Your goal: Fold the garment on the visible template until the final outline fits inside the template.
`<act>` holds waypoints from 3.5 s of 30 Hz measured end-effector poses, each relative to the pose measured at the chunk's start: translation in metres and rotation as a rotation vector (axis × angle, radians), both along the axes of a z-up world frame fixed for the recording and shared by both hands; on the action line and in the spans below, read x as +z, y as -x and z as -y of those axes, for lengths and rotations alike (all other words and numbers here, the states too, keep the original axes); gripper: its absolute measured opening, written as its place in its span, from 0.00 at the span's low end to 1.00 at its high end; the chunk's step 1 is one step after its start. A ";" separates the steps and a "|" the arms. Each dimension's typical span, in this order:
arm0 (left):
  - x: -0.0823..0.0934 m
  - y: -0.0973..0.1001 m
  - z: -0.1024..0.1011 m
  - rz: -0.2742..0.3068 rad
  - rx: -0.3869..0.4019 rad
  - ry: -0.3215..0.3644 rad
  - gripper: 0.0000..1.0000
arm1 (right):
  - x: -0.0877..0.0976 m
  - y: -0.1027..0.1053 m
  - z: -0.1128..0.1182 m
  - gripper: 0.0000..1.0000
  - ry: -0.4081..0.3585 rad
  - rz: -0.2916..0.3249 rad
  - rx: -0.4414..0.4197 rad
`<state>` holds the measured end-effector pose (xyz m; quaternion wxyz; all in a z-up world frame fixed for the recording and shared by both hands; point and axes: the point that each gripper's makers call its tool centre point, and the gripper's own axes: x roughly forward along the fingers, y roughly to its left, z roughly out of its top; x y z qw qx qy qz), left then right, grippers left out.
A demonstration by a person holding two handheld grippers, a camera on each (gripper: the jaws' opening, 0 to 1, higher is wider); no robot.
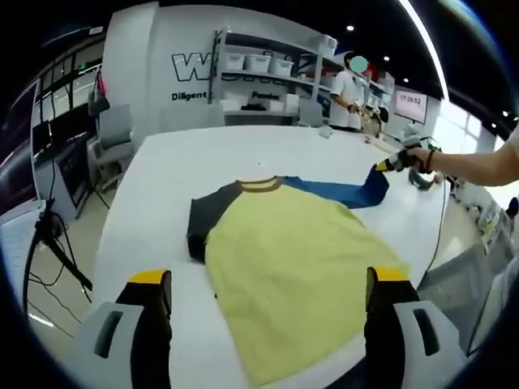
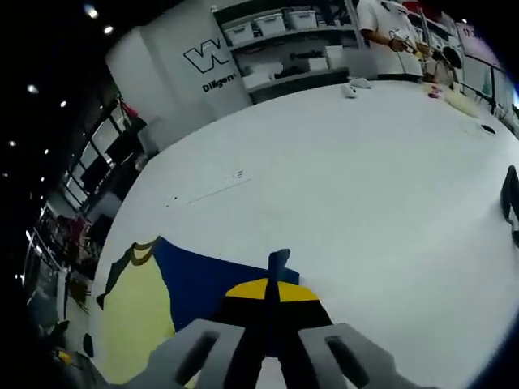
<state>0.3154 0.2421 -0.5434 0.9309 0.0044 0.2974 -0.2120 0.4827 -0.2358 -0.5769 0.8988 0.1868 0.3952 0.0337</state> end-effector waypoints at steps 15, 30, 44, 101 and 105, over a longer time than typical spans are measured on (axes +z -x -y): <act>0.004 0.016 -0.011 0.010 0.001 0.014 0.99 | 0.025 -0.032 -0.127 0.00 -0.152 -0.040 0.127; 0.002 0.024 -0.018 -0.006 0.001 0.012 0.99 | 0.040 -0.039 -0.255 0.00 -0.140 -0.041 0.316; 0.001 0.026 -0.022 -0.015 0.011 0.018 0.97 | 0.002 -0.033 -0.338 0.00 0.078 -0.047 0.449; -0.008 0.038 -0.029 -0.051 0.016 0.015 0.95 | -0.070 0.039 -0.439 0.17 -0.060 -0.021 0.811; -0.008 0.038 -0.027 -0.048 0.008 0.014 0.94 | -0.056 0.045 -0.444 0.18 -0.117 0.045 0.845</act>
